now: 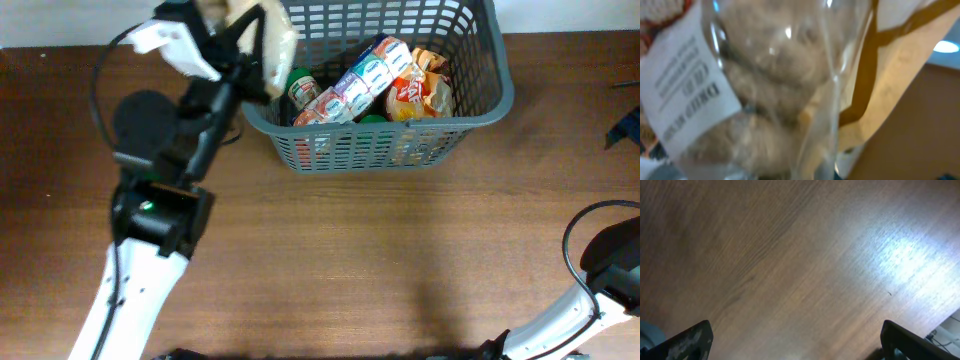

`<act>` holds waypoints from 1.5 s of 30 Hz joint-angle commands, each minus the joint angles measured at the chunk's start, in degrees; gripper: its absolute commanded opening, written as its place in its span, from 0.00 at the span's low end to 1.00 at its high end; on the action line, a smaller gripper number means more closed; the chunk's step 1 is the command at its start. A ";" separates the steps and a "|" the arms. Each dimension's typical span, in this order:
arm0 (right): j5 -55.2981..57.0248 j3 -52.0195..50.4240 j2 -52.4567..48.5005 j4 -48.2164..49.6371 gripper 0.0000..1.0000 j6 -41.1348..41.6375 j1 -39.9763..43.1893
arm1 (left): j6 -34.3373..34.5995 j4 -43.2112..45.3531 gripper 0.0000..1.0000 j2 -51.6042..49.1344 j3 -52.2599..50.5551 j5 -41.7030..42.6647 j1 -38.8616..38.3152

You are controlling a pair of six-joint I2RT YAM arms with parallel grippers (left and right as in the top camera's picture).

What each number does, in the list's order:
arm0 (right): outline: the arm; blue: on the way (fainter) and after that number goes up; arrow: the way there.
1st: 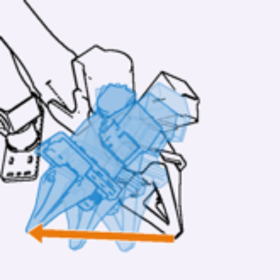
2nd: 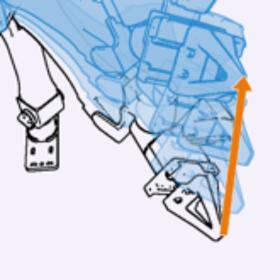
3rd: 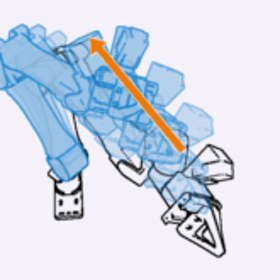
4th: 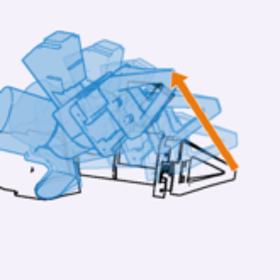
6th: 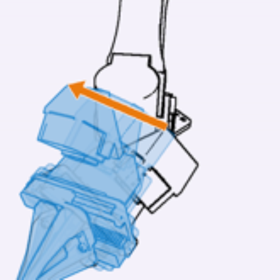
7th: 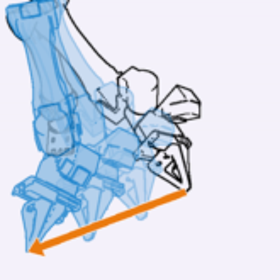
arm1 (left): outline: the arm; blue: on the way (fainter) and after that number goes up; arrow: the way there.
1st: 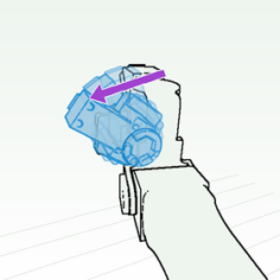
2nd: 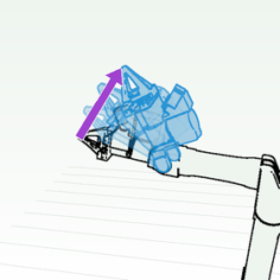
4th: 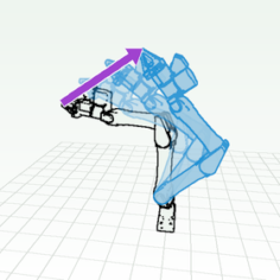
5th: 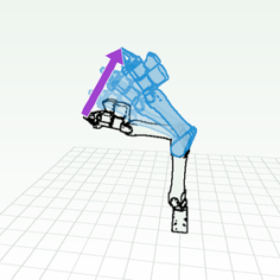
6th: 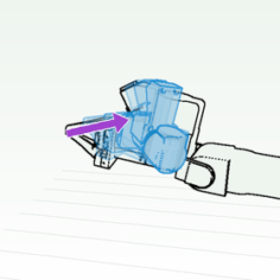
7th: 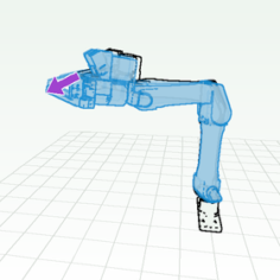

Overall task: Pack container
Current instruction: 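Lift the snack bag with the left gripper over the basket, then lower the snack bag into the basket and open the left gripper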

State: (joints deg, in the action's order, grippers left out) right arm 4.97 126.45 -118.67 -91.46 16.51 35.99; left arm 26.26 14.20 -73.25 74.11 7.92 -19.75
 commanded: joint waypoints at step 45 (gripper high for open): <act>0.11 -0.26 0.24 0.00 0.99 0.50 0.09 | -8.61 -16.85 0.80 -28.44 10.71 -2.84 -4.85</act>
State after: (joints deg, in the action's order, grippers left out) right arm 4.99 126.45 -118.67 -91.44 16.49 35.97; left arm 18.70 -3.62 -101.60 83.81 4.99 -24.64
